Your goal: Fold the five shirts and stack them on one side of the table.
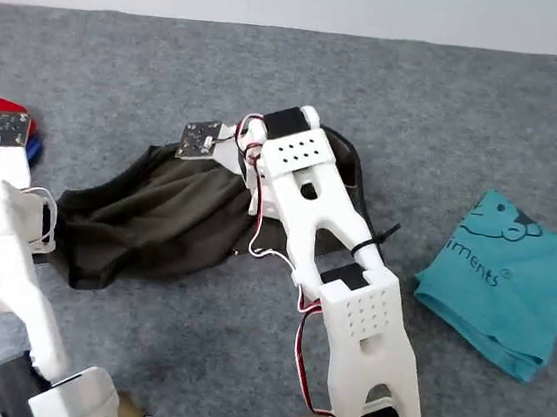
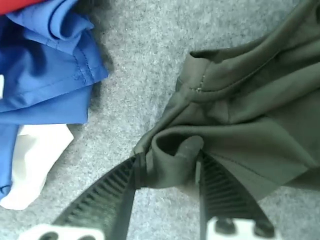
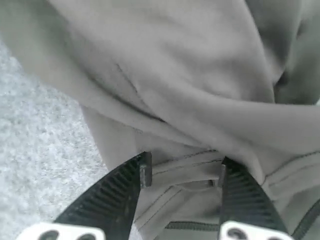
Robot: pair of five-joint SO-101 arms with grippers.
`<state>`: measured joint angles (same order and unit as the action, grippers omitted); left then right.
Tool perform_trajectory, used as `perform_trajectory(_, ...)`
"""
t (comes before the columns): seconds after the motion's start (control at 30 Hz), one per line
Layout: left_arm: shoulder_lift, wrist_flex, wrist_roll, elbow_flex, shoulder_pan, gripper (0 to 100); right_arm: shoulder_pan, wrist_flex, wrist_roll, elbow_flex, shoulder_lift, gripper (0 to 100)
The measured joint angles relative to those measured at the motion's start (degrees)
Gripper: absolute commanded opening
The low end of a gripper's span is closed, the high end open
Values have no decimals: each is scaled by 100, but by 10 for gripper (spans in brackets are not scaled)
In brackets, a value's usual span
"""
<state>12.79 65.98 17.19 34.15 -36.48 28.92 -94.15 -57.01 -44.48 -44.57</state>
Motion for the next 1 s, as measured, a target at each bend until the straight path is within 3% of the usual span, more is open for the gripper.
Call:
perform_trajectory(0.37,0,-105,0,0,62,170,-18,369,0,-141,-536,221)
perform_trajectory(0.6,0,-105,0,0,53,170,-53,492,0,-141,-747,6)
perform_trajectory(1.0,0,-53,0,-149,53,170,-44,-132,0,-141,255,11)
